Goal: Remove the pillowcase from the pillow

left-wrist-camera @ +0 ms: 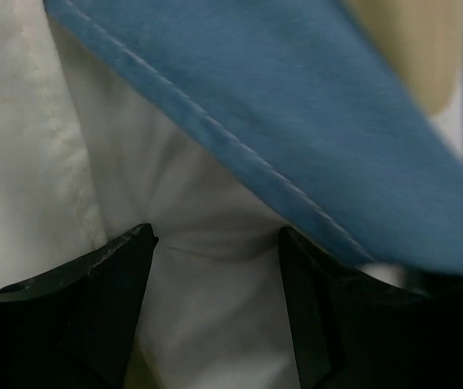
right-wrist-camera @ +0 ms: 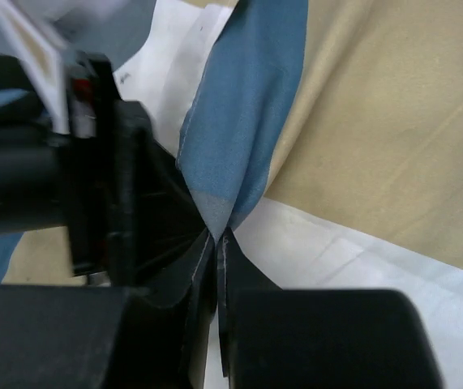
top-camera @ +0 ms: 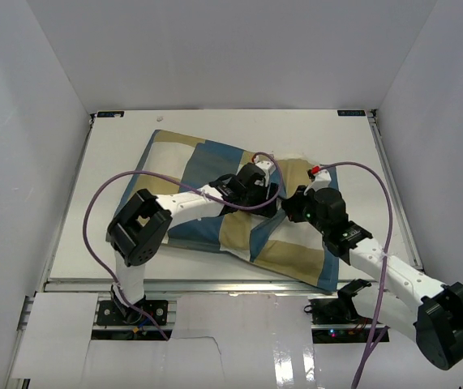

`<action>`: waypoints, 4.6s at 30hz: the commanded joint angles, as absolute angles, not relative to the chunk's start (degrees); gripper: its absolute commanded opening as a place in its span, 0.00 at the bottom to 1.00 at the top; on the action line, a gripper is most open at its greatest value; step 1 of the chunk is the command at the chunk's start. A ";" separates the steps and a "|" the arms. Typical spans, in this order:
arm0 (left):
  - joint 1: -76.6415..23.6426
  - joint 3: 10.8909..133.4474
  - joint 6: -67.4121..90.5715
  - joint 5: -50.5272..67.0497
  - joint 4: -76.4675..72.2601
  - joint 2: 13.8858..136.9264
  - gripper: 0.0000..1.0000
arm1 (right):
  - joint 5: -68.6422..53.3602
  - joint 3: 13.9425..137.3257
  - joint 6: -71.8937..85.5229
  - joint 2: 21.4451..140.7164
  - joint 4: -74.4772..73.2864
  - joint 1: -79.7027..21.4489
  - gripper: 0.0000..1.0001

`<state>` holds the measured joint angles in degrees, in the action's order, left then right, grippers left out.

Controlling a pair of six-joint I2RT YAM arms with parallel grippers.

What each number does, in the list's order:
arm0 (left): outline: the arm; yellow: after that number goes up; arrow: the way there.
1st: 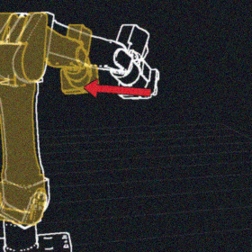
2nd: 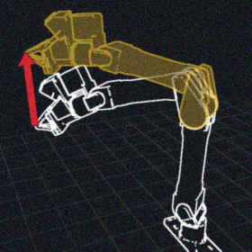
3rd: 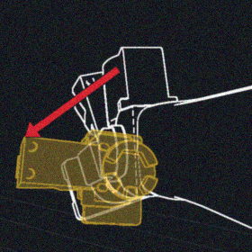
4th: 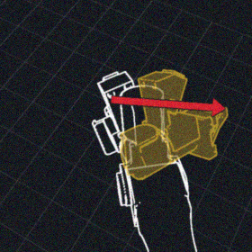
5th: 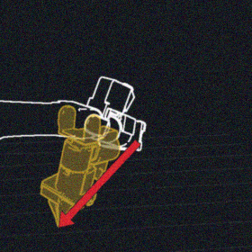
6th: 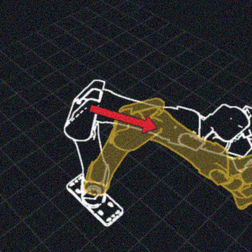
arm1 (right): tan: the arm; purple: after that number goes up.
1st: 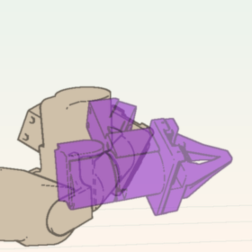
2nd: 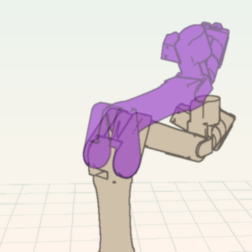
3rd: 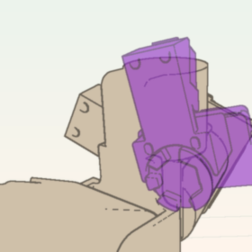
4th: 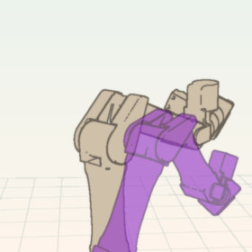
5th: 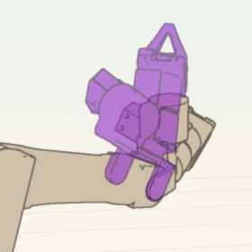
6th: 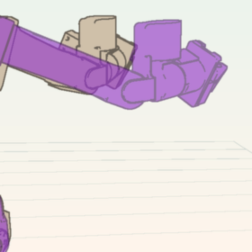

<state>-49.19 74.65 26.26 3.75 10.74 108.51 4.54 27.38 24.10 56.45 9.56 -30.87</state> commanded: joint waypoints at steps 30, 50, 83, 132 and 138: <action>-47.03 74.54 34.36 -23.72 20.74 115.86 0.00 | 17.31 24.79 25.57 52.56 10.20 -30.76 0.08; -37.81 64.25 35.33 -27.51 21.27 91.59 0.00 | 21.89 25.22 27.68 56.95 8.00 -28.83 0.08; -44.03 58.27 29.00 7.55 10.64 92.72 0.57 | -2.47 37.27 22.59 62.32 5.80 -35.76 0.68; -51.50 67.68 30.67 0.88 17.05 99.31 0.68 | 21.71 21.36 29.35 48.87 14.77 -47.64 0.08; -53.79 70.39 31.37 -2.62 14.41 108.26 0.85 | 21.44 19.34 31.02 48.87 15.65 -47.72 0.08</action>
<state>-52.23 68.75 30.06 0.25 14.22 103.88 19.35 20.58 29.50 49.87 12.19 -47.66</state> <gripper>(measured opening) 0.830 0.078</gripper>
